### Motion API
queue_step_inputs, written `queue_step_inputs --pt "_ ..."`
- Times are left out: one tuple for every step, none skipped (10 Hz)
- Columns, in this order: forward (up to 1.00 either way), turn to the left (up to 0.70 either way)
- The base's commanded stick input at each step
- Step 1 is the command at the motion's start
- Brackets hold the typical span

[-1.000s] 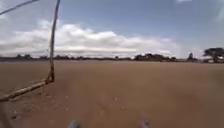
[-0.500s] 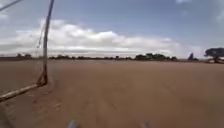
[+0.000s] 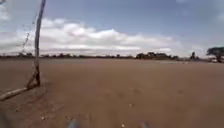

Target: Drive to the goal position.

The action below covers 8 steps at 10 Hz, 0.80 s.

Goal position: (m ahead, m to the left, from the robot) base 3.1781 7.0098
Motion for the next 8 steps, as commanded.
queue_step_inputs --pt "0.7 0.0" --pt "0.7 0.0" --pt "0.7 0.0" --pt "0.7 0.0" --pt "0.7 0.0" --pt "0.7 0.0" --pt "0.7 0.0" --pt "0.7 0.0"
